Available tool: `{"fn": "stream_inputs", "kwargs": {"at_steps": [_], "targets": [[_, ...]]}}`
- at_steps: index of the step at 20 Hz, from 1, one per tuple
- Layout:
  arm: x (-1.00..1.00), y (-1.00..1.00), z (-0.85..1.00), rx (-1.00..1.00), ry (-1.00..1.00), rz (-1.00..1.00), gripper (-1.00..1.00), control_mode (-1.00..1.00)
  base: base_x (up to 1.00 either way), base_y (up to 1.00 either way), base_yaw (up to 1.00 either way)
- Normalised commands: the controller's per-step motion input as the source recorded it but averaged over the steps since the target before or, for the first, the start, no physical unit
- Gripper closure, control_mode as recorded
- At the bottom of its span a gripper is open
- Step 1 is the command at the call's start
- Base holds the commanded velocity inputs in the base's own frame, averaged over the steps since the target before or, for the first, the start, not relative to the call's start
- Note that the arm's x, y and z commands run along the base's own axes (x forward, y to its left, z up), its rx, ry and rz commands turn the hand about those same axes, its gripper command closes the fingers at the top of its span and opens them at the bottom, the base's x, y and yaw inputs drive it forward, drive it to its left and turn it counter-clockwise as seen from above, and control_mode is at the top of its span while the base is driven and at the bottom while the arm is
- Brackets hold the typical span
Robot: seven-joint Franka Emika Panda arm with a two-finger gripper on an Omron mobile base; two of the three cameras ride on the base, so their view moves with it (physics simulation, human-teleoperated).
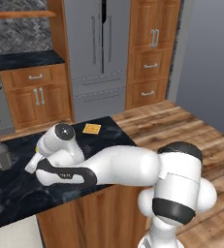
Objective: Open the cabinet directly in front. Then move the liquor and the cup to the dining counter with the candle on it.
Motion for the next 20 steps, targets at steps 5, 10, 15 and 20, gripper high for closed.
{"fn": "stream_inputs", "kwargs": {"at_steps": [5,10,15,20], "targets": [[0.06,0.0,-0.46,-0.01,0.0,0.0,1.0,-1.0,0.0,0.0,0.0],[0.01,0.0,-0.43,0.0,0.0,0.0,1.0,-1.0,0.0,0.0,0.0],[0.11,0.0,-0.25,0.0,-0.03,0.0,1.0,-1.0,0.0,0.0,0.0],[0.22,0.01,-0.1,0.0,-0.04,0.0,1.0,-1.0,0.0,0.0,0.0]]}}
